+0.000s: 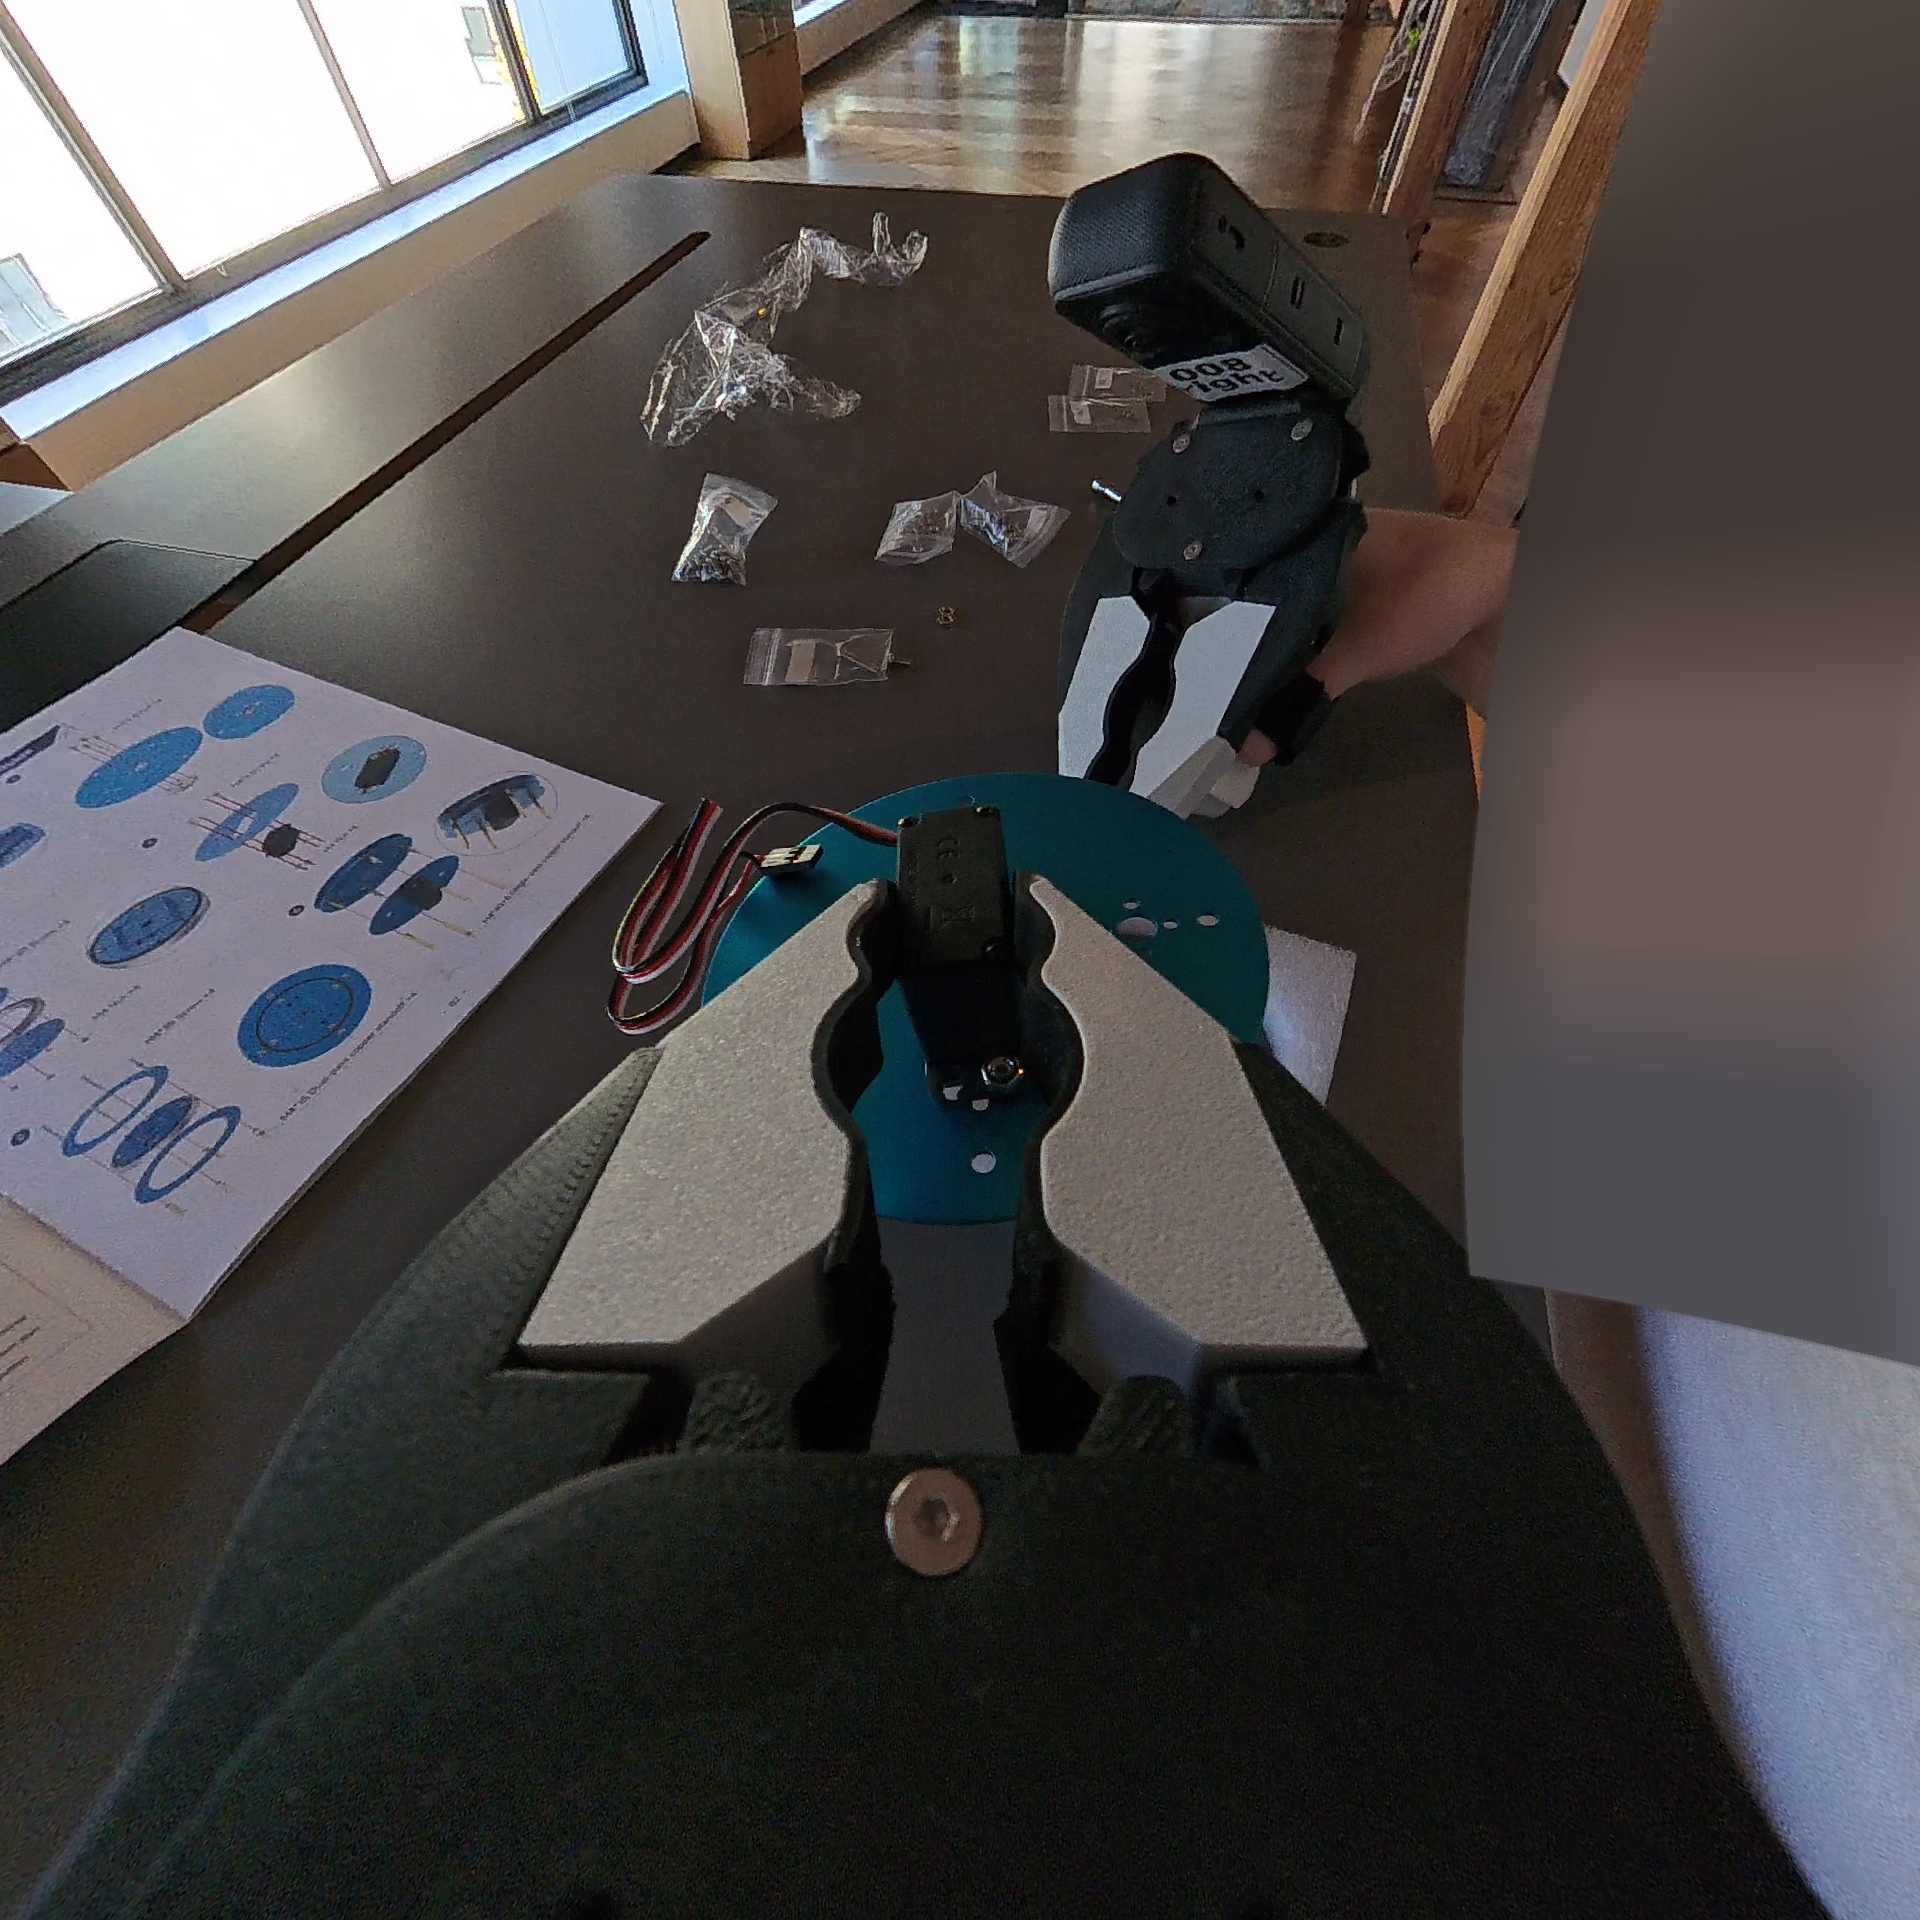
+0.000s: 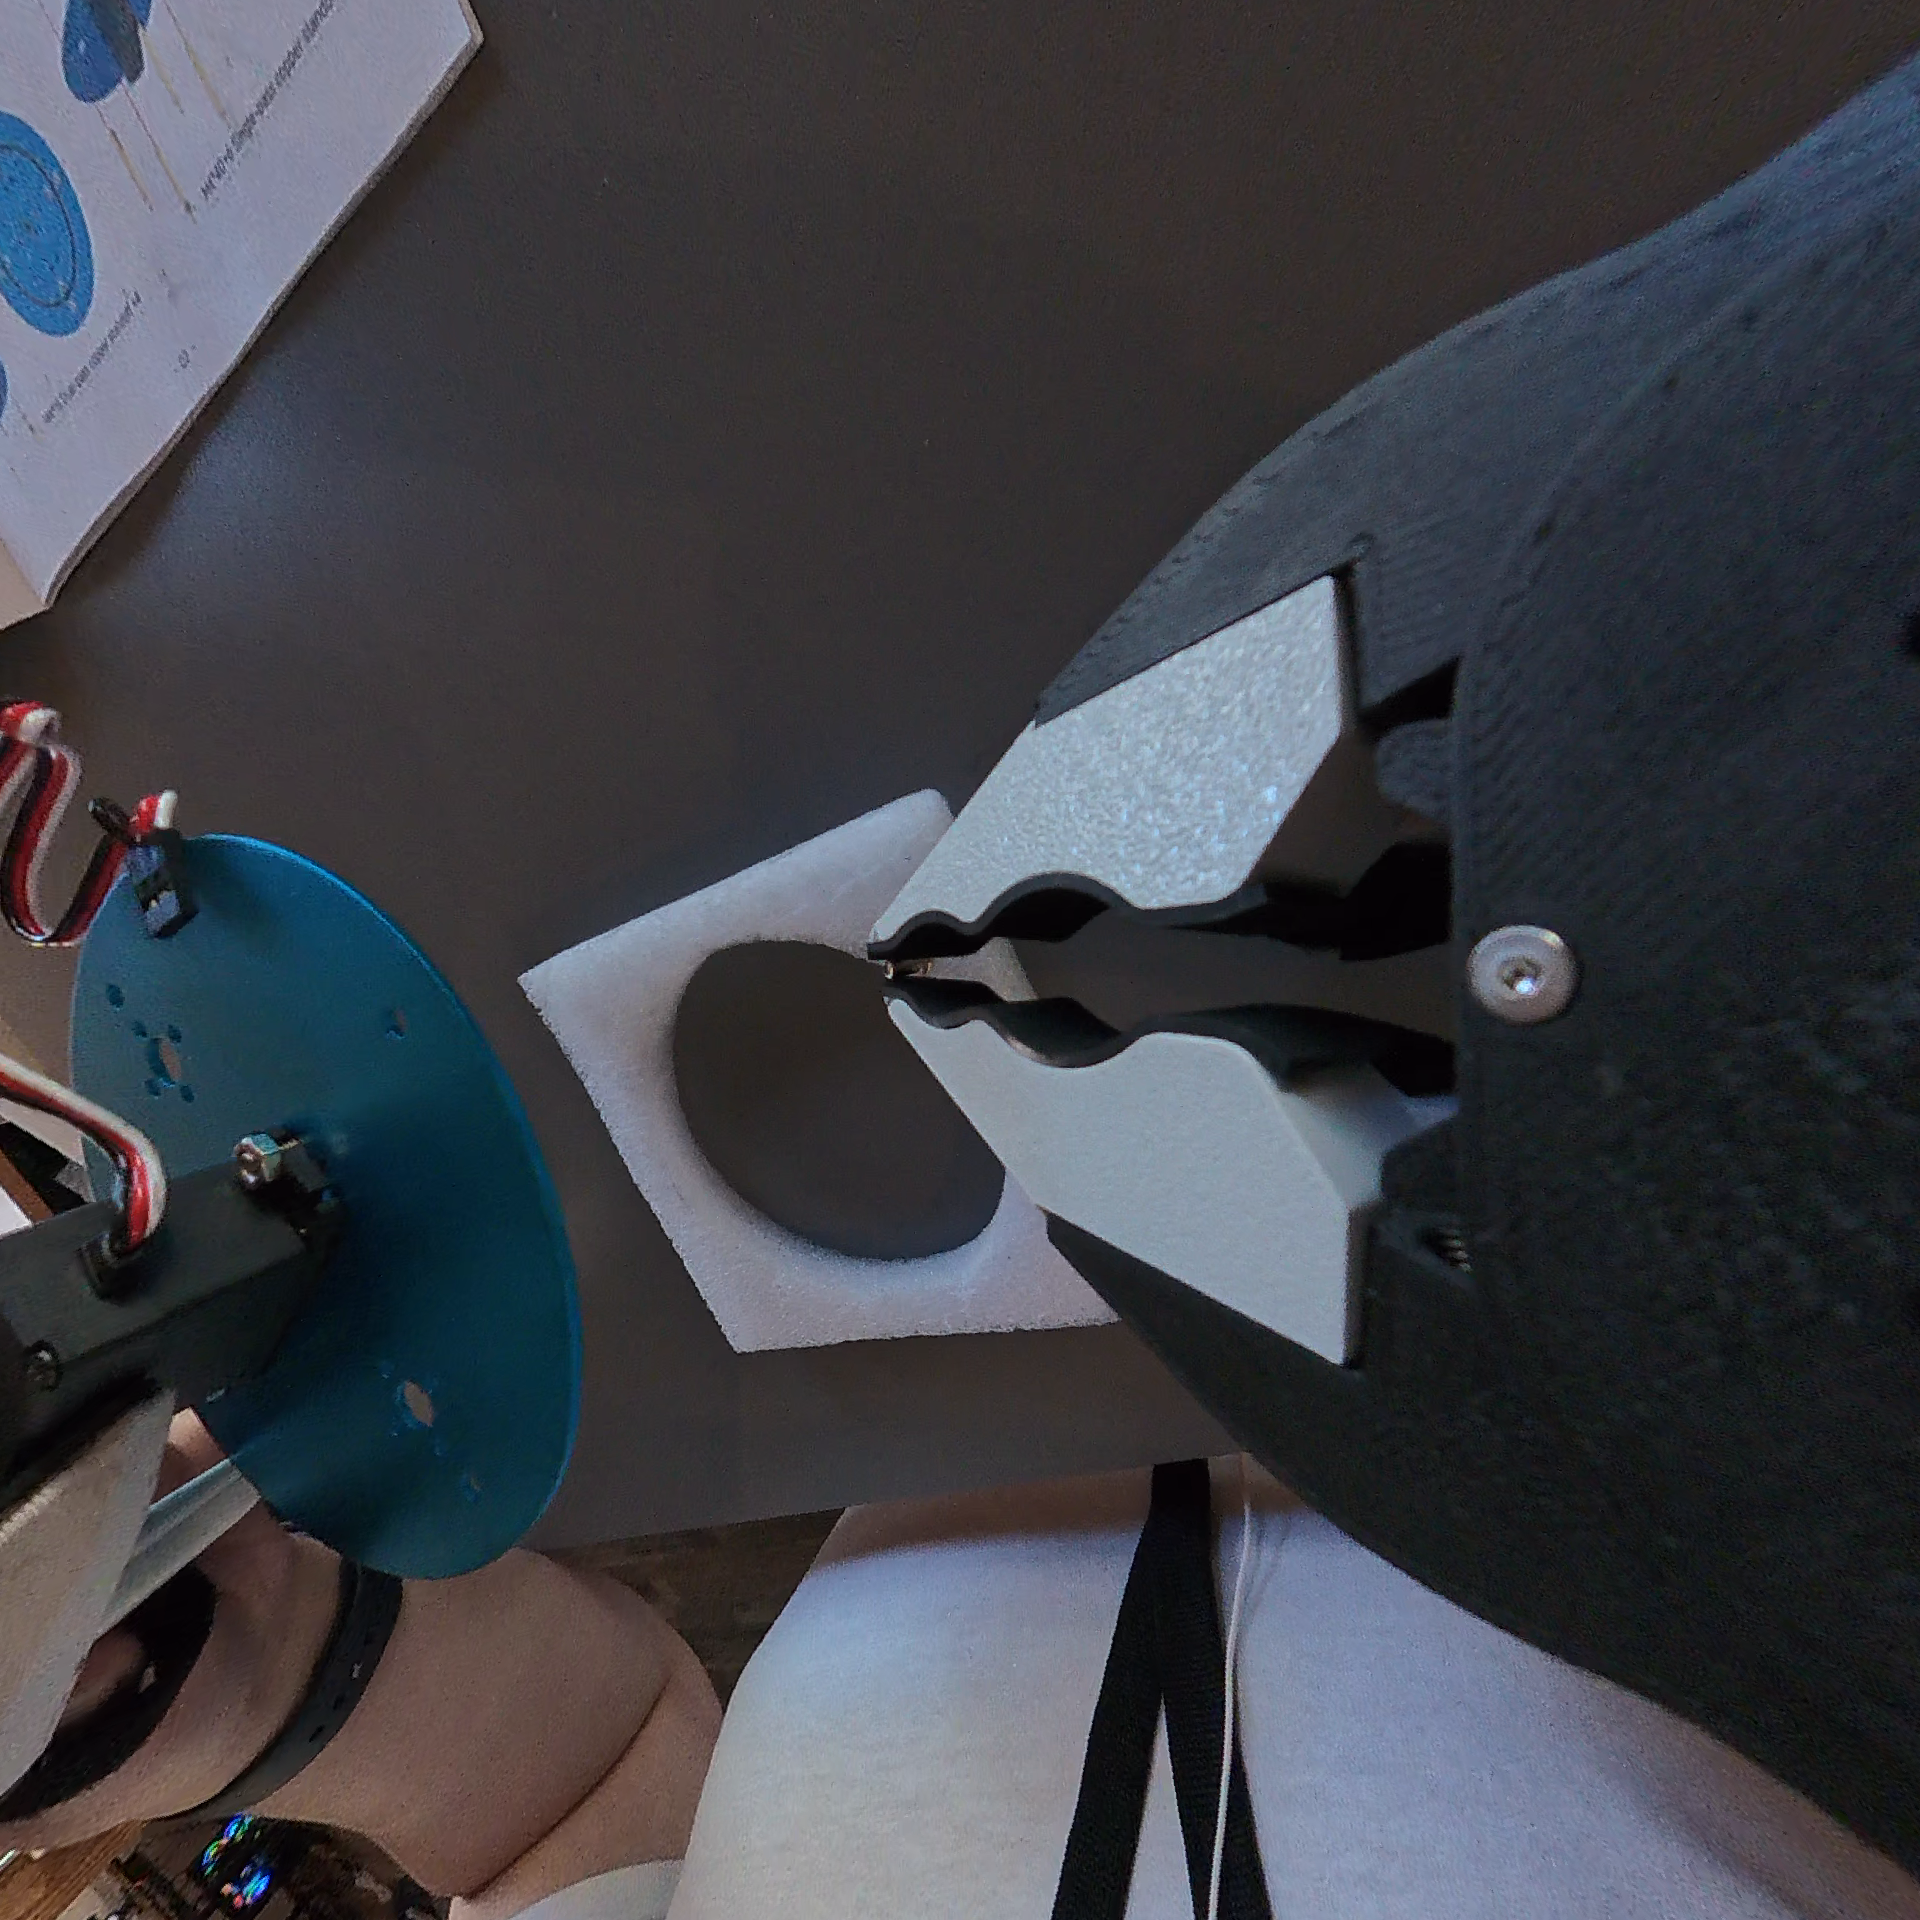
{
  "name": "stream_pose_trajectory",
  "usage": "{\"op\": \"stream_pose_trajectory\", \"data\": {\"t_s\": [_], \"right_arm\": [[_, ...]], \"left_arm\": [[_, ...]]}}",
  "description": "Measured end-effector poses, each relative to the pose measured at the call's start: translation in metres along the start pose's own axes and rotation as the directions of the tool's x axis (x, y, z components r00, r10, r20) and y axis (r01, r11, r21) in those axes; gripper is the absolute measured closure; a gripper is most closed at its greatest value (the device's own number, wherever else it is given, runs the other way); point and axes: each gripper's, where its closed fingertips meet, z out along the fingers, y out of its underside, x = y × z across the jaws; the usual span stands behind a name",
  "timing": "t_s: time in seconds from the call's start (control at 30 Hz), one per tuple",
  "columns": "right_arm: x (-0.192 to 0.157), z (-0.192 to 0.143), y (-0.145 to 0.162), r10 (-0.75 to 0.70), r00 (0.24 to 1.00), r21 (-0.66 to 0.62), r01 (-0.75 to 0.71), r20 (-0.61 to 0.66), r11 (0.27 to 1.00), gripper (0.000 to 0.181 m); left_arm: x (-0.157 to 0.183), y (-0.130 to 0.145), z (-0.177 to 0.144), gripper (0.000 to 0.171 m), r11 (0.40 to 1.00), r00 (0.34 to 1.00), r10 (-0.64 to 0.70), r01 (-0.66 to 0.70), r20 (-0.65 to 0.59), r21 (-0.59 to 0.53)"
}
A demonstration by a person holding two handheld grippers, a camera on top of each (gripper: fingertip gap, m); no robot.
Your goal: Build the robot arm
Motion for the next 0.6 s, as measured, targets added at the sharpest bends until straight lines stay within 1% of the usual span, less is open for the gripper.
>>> {"op": "stream_pose_trajectory", "data": {"t_s": [0.3, 0.47, 0.6], "right_arm": [[-0.0014, 0.0012, -0.0025, 0.015, 0.999, 0.018, -0.015, 0.030, 1.000, 0.178], [-0.0020, -0.0026, -0.0096, 0.073, 0.995, 0.062, -0.078, 0.074, 0.995, 0.179], [-0.0025, -0.0016, -0.0053, 0.080, 0.993, 0.042, -0.083, 0.084, 0.996, 0.179]], "left_arm": [[0.0012, 0.0013, 0.0022, 0.150, 1.000, 1.000, 0.001, -0.001, -0.002, -0.001], [0.0013, 0.0015, 0.0025, 0.150, 1.000, 1.000, -0.002, 0.002, -0.003, 0.003], [-0.0001, 0.0020, 0.0021, 0.150, 1.000, 1.000, -0.009, 0.009, -0.002, 0.009]]}}
